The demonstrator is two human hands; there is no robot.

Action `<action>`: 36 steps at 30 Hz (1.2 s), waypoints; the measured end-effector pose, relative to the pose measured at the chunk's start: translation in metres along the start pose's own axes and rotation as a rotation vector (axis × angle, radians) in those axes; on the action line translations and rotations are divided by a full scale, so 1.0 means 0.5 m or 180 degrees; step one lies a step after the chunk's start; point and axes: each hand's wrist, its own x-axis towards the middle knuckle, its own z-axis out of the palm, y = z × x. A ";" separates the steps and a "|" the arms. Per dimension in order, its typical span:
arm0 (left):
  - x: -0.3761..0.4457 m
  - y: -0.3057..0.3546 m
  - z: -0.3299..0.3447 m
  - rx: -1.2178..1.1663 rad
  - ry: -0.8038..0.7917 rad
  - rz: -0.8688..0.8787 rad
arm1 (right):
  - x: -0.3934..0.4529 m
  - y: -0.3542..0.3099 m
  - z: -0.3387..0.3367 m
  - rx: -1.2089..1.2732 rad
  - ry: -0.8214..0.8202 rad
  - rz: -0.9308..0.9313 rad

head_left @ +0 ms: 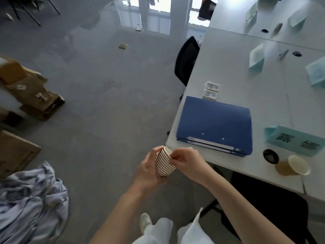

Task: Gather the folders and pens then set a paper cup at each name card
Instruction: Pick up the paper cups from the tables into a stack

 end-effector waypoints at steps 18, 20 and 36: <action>0.337 -0.082 -0.224 -0.0167 -0.0045 0.0206 | 0.384 -0.141 -0.010 0.0485 0.0111 0.0319; 0.406 -0.068 -0.247 -0.0128 -0.0080 0.0251 | 0.445 -0.145 -0.041 0.0499 0.0225 0.0339; 0.917 -0.005 -0.344 -0.0356 -0.0165 0.0516 | 0.865 -0.171 -0.301 0.0643 0.1301 0.0536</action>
